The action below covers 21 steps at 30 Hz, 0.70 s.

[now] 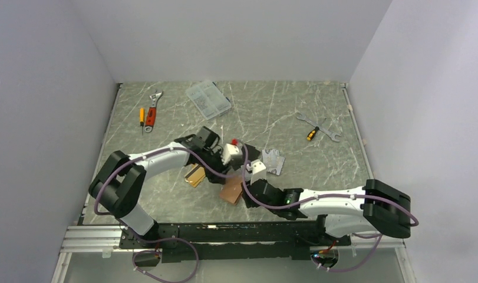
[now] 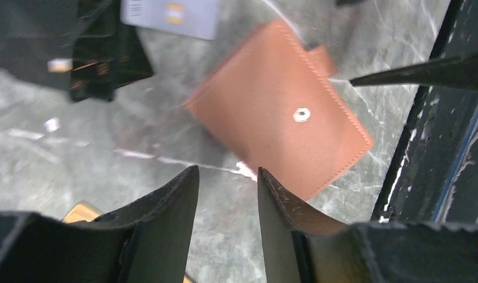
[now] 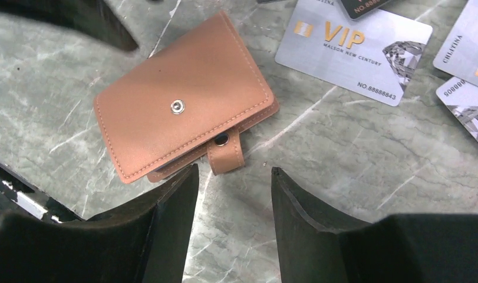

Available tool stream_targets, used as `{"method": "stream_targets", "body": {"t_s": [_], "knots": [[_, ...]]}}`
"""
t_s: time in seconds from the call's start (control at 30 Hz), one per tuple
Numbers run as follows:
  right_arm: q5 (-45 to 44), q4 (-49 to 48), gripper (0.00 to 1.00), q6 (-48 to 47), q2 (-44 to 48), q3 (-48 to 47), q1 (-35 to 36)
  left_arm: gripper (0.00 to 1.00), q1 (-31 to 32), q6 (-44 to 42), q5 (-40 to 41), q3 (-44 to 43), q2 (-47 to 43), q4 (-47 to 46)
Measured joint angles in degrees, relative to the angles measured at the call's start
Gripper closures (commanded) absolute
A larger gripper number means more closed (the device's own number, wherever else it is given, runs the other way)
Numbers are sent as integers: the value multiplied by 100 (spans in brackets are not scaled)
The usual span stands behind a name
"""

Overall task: Put the credit cards into the card holder
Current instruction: Close the card holder at the center of the board.

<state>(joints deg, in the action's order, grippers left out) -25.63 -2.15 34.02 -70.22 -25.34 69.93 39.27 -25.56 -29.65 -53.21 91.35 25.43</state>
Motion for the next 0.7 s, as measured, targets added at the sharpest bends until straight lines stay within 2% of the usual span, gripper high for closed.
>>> {"method": "stream_targets", "body": {"t_s": [0.13,0.27,0.4,0.53,0.7], "knots": [[-31,-94,49,-140,-136,-2,74,50,-824,498,-737,57,-98,-136],[-92,-162,49,-223,-289,-13,76,51,-1224,890,-1473,61,-118,-203],[-162,-140,51,-295,-577,-142,79,51,-1226,1058,-1853,129,-118,-260],[-293,-66,52,-389,-822,-411,111,52,-1154,1252,-1891,146,-116,-295],[-595,20,59,-444,-1119,-752,197,53,-1093,1585,-1897,175,-50,-446]]}}
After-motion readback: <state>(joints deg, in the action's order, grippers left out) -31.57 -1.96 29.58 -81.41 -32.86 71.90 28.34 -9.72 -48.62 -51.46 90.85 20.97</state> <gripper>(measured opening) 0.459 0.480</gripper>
